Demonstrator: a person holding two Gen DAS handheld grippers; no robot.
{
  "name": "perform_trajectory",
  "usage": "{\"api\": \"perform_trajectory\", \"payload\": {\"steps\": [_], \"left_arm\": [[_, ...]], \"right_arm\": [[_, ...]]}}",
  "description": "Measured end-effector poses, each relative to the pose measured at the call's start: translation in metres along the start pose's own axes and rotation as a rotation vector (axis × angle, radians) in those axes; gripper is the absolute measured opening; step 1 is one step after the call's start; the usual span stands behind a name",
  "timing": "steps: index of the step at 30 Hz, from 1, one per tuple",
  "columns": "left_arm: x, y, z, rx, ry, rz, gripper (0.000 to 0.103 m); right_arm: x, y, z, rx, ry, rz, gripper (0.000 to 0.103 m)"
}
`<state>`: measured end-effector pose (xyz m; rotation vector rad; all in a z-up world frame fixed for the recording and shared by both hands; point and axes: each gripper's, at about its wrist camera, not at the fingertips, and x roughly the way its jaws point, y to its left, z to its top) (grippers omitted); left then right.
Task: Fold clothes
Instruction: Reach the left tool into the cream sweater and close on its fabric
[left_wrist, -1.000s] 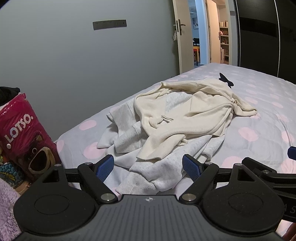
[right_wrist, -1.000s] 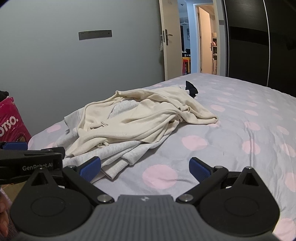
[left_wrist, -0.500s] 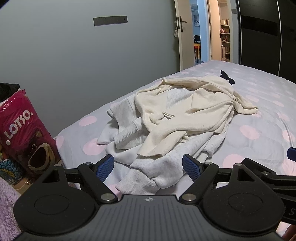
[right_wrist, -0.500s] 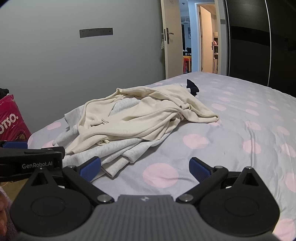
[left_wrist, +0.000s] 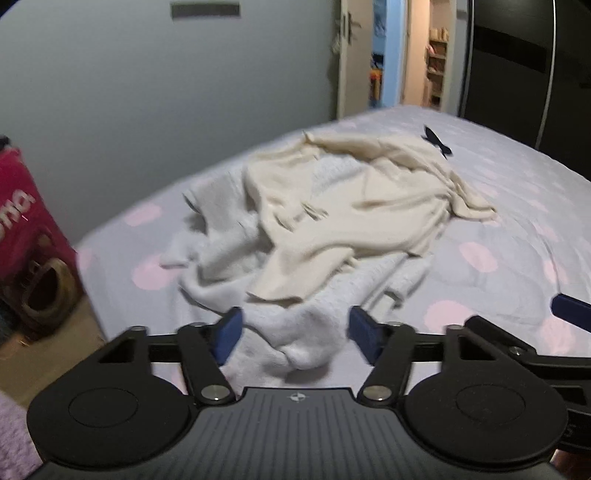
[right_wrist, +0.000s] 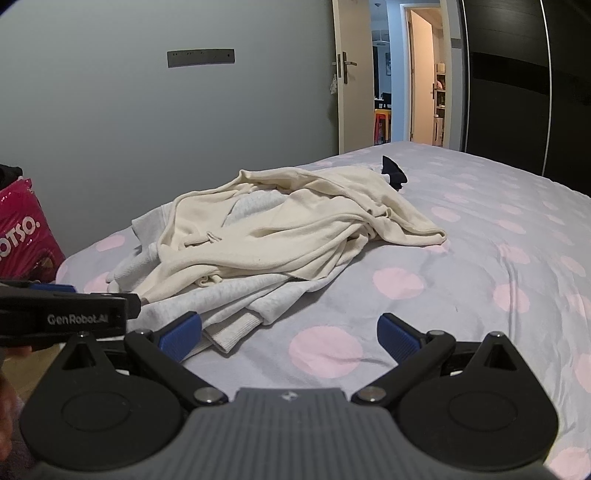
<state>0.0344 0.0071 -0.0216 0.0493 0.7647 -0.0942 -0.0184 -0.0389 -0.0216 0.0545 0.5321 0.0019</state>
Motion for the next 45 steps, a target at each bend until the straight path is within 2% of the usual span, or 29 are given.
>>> {"api": "perform_trajectory", "payload": {"steps": [3,10,12,16,19,20,22,23,24,29,32,34,38,41,45], "left_arm": [[0.014,0.001,0.009,0.038,0.04,-0.022,0.048],[0.057,-0.011,0.043,0.125,0.007,-0.061,0.046],[0.075,-0.016,0.051,0.162,0.021,-0.088,0.033],[0.101,-0.027,0.057,0.236,0.035,-0.101,0.033],[0.111,-0.031,0.057,0.251,0.037,-0.101,0.036],[0.112,-0.031,0.057,0.245,0.035,-0.097,0.033],[0.113,-0.029,0.058,0.223,0.025,-0.091,0.021],[0.111,-0.028,0.058,0.214,0.011,-0.088,0.014],[0.108,-0.027,0.058,0.214,-0.006,-0.088,0.012],[0.066,-0.043,0.056,0.287,-0.095,-0.143,0.011],[0.031,-0.051,0.052,0.307,-0.1,-0.23,0.011],[0.009,-0.058,0.047,0.335,-0.104,-0.257,0.011],[-0.024,-0.07,0.031,0.393,-0.073,-0.322,0.011],[-0.038,-0.083,0.008,0.476,-0.038,-0.358,0.01],[-0.055,-0.093,-0.023,0.547,-0.005,-0.401,0.01]], "right_arm": [[0.008,-0.004,0.002,-0.012,0.01,-0.005,0.101],[0.028,-0.011,-0.002,-0.004,0.043,-0.012,0.096],[0.031,-0.01,-0.005,-0.014,0.053,-0.012,0.096],[0.035,-0.01,-0.008,-0.021,0.058,-0.008,0.096],[0.038,-0.011,-0.009,-0.017,0.059,-0.006,0.096],[0.039,-0.011,-0.009,-0.017,0.06,-0.011,0.096],[0.042,-0.012,-0.01,-0.015,0.062,-0.02,0.096],[0.043,-0.013,-0.01,-0.015,0.063,-0.025,0.096],[0.045,-0.013,-0.01,-0.014,0.064,-0.03,0.096],[0.045,-0.018,-0.009,-0.008,0.053,-0.06,0.096],[0.036,-0.029,-0.004,0.042,0.049,-0.083,0.096],[0.029,-0.037,-0.001,0.085,0.05,-0.1,0.096],[0.006,-0.068,0.007,0.257,0.047,-0.141,0.096],[-0.008,-0.091,0.01,0.426,0.072,-0.081,0.094],[-0.018,-0.099,0.003,0.551,0.1,0.054,0.092]]}}
